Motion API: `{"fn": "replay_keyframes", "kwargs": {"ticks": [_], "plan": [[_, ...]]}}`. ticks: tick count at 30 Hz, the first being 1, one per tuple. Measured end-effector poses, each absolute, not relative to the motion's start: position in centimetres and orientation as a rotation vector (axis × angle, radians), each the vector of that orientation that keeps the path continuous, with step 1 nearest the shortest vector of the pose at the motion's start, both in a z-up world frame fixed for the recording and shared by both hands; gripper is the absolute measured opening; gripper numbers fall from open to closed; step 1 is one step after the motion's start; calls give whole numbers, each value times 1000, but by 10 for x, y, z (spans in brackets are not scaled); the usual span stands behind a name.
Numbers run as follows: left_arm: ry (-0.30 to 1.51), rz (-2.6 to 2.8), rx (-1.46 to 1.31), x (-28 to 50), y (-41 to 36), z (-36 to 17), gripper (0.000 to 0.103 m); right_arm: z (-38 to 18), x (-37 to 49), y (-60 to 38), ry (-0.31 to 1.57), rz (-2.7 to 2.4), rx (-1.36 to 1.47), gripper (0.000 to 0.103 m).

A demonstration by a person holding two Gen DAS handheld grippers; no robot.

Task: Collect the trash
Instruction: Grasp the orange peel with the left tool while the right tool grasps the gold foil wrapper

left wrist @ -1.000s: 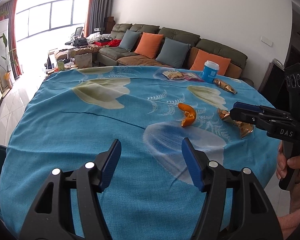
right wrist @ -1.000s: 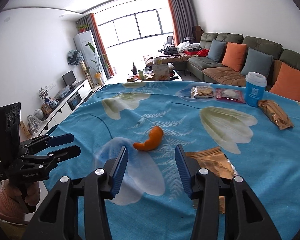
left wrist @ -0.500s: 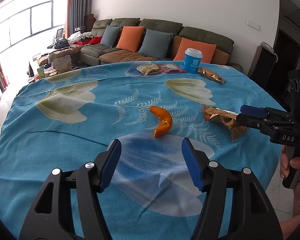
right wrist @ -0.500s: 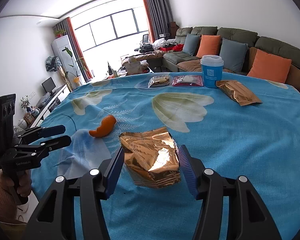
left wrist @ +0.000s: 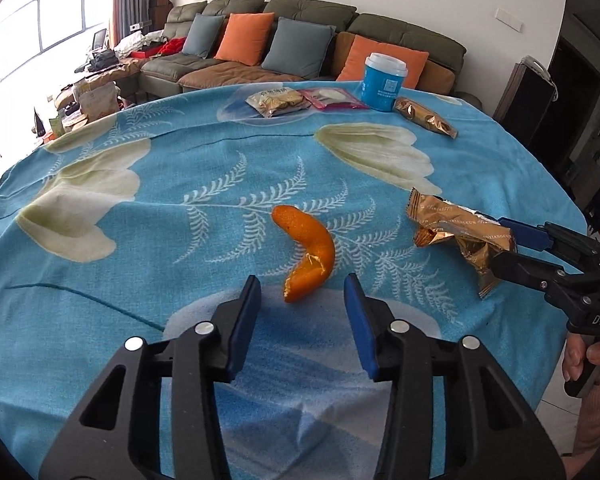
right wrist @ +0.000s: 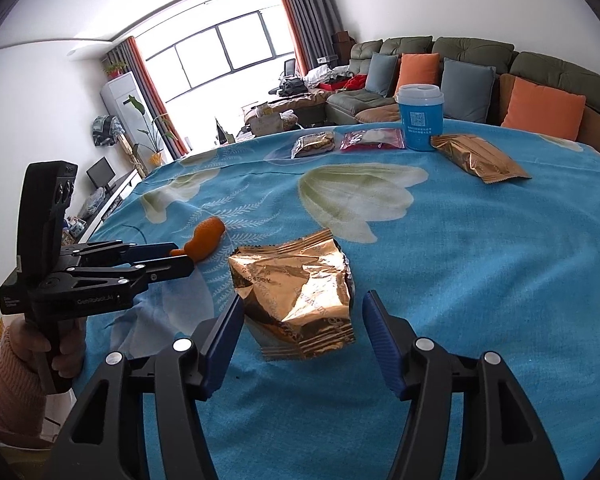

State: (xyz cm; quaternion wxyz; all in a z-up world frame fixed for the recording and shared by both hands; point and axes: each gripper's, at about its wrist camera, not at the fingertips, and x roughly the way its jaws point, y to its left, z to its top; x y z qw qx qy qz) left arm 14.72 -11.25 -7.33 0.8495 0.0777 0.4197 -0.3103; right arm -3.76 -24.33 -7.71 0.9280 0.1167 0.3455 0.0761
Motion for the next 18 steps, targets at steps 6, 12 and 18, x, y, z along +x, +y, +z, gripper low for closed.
{"fn": "replay_keyframes", "kwargs": {"ticks": [6, 12, 18], "plan": [[891, -668, 151, 151, -113, -75, 20, -77, -37, -248, 697, 178, 288, 35], [846, -643, 145, 144, -105, -67, 15, -72, -38, -239, 675, 215, 274, 28], [812, -619, 117, 130, -82, -56, 9, -63, -36, -222, 650, 268, 257, 27]]}}
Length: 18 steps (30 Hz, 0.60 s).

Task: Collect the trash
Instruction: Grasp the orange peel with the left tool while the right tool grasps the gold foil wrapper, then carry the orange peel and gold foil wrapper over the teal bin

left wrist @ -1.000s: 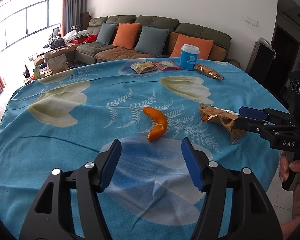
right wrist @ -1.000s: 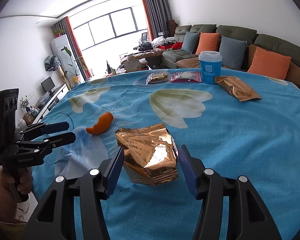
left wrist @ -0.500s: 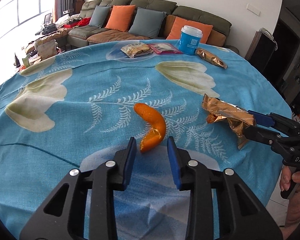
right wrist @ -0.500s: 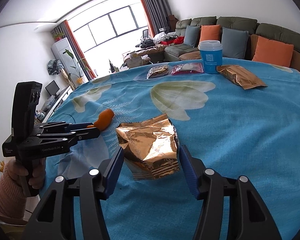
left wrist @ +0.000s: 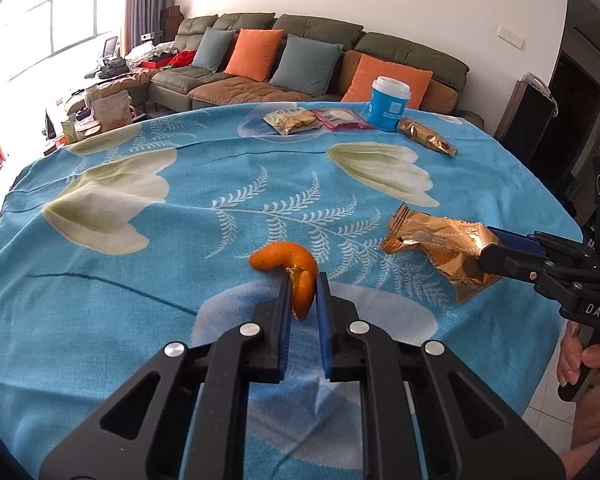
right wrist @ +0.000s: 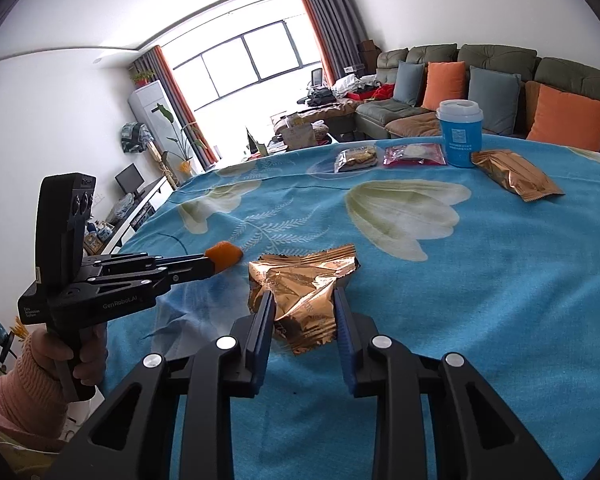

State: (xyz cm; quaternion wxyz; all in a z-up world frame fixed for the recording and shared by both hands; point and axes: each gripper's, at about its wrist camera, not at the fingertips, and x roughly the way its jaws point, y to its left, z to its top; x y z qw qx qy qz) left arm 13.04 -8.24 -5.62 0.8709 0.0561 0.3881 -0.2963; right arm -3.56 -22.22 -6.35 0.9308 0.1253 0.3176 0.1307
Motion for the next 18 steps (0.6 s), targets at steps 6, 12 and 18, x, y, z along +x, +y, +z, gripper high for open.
{"fn": "replay_keyframes", "kwargs": {"ticks": [6, 12, 18], "plan": [[784, -576, 63, 118, -47, -45, 9, -54, -30, -204, 623, 329, 254, 27], [769, -510, 28, 102, -6, -42, 9, -51, -24, -184, 623, 387, 254, 27], [768, -417, -26, 89, 39, -41, 9, -50, -18, -157, 630, 455, 241, 27]]}}
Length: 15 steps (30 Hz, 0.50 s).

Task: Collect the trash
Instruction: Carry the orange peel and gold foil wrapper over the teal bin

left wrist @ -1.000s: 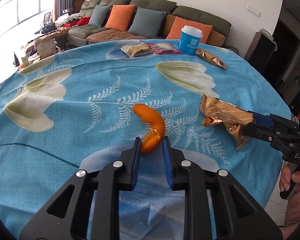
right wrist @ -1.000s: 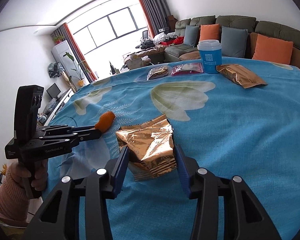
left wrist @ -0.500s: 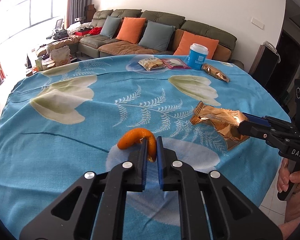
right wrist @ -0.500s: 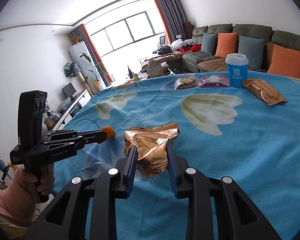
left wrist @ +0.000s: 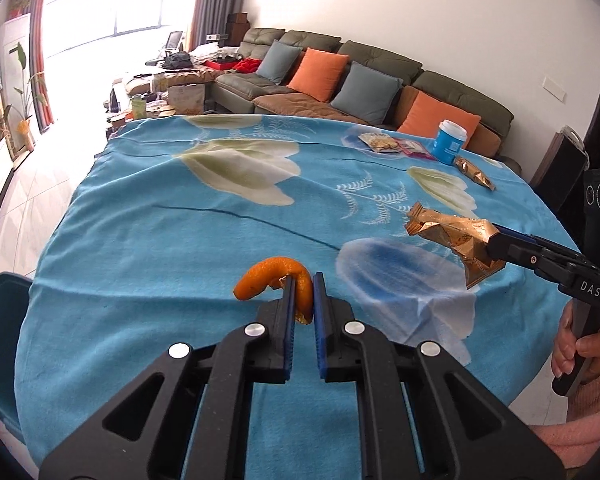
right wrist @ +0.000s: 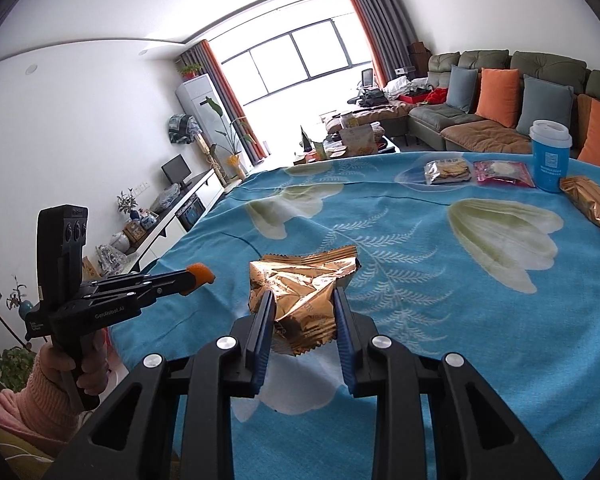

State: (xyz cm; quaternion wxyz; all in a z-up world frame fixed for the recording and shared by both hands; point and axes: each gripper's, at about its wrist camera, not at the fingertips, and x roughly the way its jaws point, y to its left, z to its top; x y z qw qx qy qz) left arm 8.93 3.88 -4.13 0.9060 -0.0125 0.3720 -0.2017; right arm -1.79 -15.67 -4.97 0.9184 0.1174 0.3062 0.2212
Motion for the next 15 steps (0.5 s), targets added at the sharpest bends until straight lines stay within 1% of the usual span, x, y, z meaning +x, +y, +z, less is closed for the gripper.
{"fn": "replay_keyframes", "kwargs": {"ticks": [8, 15], "plan": [[750, -324, -97, 75, 86, -36, 9, -45, -9, -122, 628, 538, 223, 27], [737, -283, -136, 65, 109, -33, 9, -42, -2, -98, 631, 589, 208, 27]]}}
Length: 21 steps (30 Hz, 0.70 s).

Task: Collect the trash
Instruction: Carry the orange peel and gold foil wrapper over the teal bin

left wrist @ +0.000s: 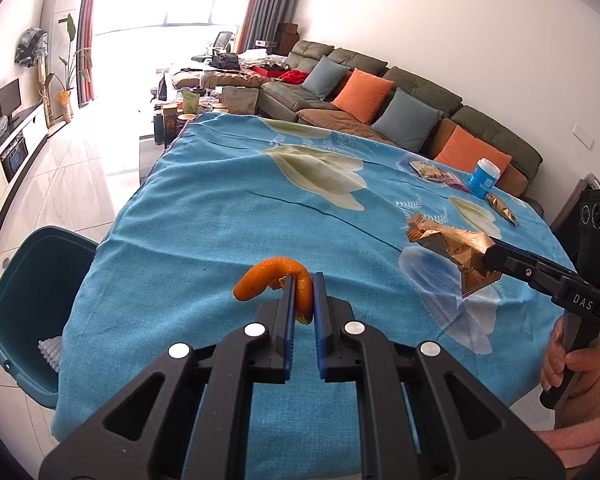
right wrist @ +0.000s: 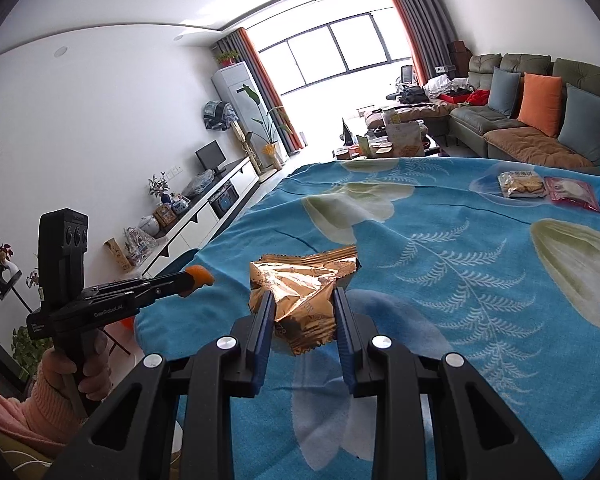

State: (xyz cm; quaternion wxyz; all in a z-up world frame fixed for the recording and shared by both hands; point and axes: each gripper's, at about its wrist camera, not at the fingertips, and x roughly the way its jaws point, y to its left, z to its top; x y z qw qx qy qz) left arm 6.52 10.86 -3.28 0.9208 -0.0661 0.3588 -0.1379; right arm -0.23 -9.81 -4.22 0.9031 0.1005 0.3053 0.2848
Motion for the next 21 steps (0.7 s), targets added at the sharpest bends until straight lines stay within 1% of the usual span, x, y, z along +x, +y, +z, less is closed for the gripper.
{"fn": "replay_keyframes", "kwargs": {"ticks": [21], "plan": [[693, -185, -164, 44, 153, -21, 9, -37, 11, -35, 643, 712, 152, 27]]}}
